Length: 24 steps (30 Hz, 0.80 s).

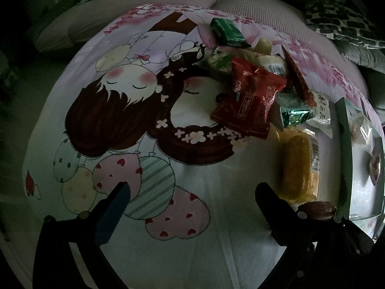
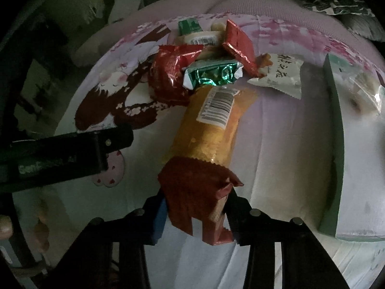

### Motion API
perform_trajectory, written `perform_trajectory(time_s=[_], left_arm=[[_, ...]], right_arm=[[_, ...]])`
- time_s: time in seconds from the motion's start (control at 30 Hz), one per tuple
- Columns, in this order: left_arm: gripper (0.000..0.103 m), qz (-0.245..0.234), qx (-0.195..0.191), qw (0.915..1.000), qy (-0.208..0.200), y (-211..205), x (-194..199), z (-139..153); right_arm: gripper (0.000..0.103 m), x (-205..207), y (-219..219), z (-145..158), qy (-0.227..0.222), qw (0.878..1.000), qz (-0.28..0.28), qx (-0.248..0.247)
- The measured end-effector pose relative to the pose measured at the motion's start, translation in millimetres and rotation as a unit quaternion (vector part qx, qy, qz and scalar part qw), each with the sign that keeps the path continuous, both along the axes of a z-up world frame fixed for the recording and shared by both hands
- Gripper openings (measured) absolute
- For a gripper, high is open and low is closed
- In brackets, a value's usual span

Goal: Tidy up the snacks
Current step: 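Lift the red box with the right gripper while left grasps the yellow barcode cake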

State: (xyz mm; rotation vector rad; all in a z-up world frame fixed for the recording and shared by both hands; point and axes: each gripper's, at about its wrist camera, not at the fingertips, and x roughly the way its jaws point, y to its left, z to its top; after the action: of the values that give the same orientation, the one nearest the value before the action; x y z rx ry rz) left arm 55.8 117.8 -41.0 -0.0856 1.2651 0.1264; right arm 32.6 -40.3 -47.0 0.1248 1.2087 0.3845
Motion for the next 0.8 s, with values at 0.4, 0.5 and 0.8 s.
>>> perform_trajectory(time_s=[0.4, 0.5, 0.8], left_arm=[[0.103, -0.001, -0.027, 0.9993, -0.026, -4, 1, 11], [0.103, -0.006, -0.037, 0.9987, -0.034, -10, 4, 14], [0.103, -0.028, -0.063, 0.9968, -0.041, -36, 15, 15]], right_arm=[[0.045, -5, -26, 23, -0.008, 0.999, -0.025, 0.033], [0.045, -3, -36, 26, -0.008, 0.998, -0.039, 0.038], [0.045, 7, -85, 36, -0.015, 0.993, -0.112, 0.038]])
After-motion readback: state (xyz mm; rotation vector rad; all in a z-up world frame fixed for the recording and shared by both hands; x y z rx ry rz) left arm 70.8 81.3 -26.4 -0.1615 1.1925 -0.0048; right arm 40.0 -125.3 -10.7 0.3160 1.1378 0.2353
